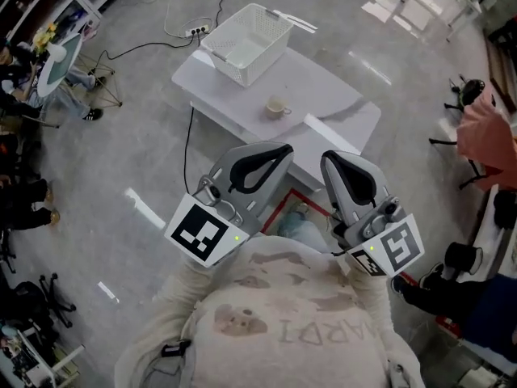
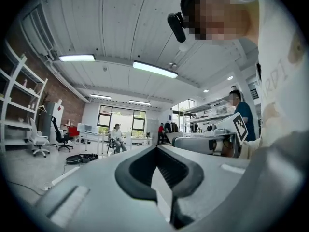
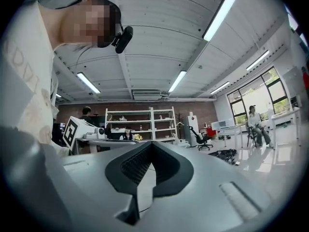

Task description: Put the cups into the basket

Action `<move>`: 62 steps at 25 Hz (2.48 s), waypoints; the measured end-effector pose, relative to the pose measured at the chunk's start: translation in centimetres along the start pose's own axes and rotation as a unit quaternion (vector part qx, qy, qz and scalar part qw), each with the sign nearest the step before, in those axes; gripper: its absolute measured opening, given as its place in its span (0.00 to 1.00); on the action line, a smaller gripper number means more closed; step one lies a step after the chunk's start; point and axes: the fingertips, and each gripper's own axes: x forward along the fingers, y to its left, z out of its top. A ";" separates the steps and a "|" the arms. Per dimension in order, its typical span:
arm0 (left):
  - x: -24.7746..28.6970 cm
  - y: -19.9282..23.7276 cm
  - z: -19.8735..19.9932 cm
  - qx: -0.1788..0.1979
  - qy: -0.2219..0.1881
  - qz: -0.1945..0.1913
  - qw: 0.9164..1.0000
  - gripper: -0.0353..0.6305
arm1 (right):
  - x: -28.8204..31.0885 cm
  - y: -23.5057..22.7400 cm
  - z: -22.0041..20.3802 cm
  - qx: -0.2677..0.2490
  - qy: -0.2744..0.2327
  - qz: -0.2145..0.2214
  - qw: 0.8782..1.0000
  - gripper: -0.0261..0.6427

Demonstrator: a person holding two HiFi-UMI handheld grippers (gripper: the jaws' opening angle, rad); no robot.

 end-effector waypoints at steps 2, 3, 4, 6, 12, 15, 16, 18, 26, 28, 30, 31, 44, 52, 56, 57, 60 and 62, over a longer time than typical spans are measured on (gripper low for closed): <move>1.4 0.8 0.0 -0.002 -0.003 0.036 0.999 0.05 | 0.6 -1.9 0.0 0.000 0.007 0.034 0.999 0.07; 1.9 1.1 -0.1 -0.001 -0.003 0.051 0.999 0.05 | 0.9 -2.7 -0.1 -0.001 0.010 0.048 0.999 0.07; 2.4 1.4 -0.1 0.000 -0.004 0.066 0.998 0.05 | 1.1 -3.5 -0.2 -0.001 0.014 0.060 0.998 0.07; 3.3 1.9 -0.1 0.002 -0.007 0.093 0.996 0.05 | 1.4 -4.9 -0.6 0.000 0.023 0.082 0.996 0.07; 4.7 3.5 -0.6 0.009 0.001 0.149 0.989 0.05 | 3.9 -8.4 -3.7 0.015 0.047 0.126 0.991 0.07; 5.0 5.2 -1.1 0.011 0.012 0.174 0.985 0.05 | 5.8 -9.9 -5.7 0.031 0.063 0.132 0.989 0.07; 5.0 5.8 -1.2 0.010 0.014 0.179 0.984 0.05 | 6.5 -10.4 -6.4 0.036 0.069 0.131 0.988 0.08; 5.1 6.9 -1.4 0.008 0.017 0.183 0.983 0.05 | 8.1 -11.3 -7.6 0.043 0.081 0.128 0.988 0.08; 7.8 14.1 -2.9 -0.001 0.028 0.164 0.986 0.05 | 15.6 -16.1 -13.6 0.048 0.145 0.102 0.983 0.08; 8.5 15.8 -3.7 0.002 0.046 0.154 0.987 0.05 | 17.3 -17.4 -15.5 0.056 0.169 0.089 0.980 0.08; 9.1 17.1 -4.6 0.004 0.065 0.142 0.988 0.05 | 18.7 -18.5 -17.5 0.063 0.194 0.076 0.976 0.09; 9.2 17.7 -5.1 0.003 0.075 0.134 0.988 0.05 | 19.2 -18.9 -18.7 0.066 0.206 0.070 0.974 0.10; 11.0 28.6 -14.3 -0.040 0.120 0.065 0.990 0.05 | 27.1 -23.3 -36.7 0.095 0.371 0.002 0.924 0.13; 11.9 31.8 -19.5 -0.062 0.128 0.046 0.989 0.05 | 27.4 -25.1 -45.7 0.095 0.460 -0.024 0.882 0.14; 12.1 32.3 -21.4 -0.068 0.132 0.047 0.988 0.05 | 26.8 -25.6 -48.7 0.091 0.500 -0.027 0.861 0.15; 12.1 32.4 -21.7 -0.069 0.133 0.047 0.988 0.05 | 26.6 -25.7 -49.2 0.090 0.509 -0.029 0.856 0.15; 12.1 32.5 -22.3 -0.074 0.136 0.050 0.987 0.05 | 26.2 -26.1 -50.6 0.080 0.530 -0.036 0.843 0.15; 11.9 32.7 -22.6 -0.077 0.137 0.052 0.986 0.05 | 26.2 -26.5 -51.1 0.068 0.537 -0.046 0.840 0.13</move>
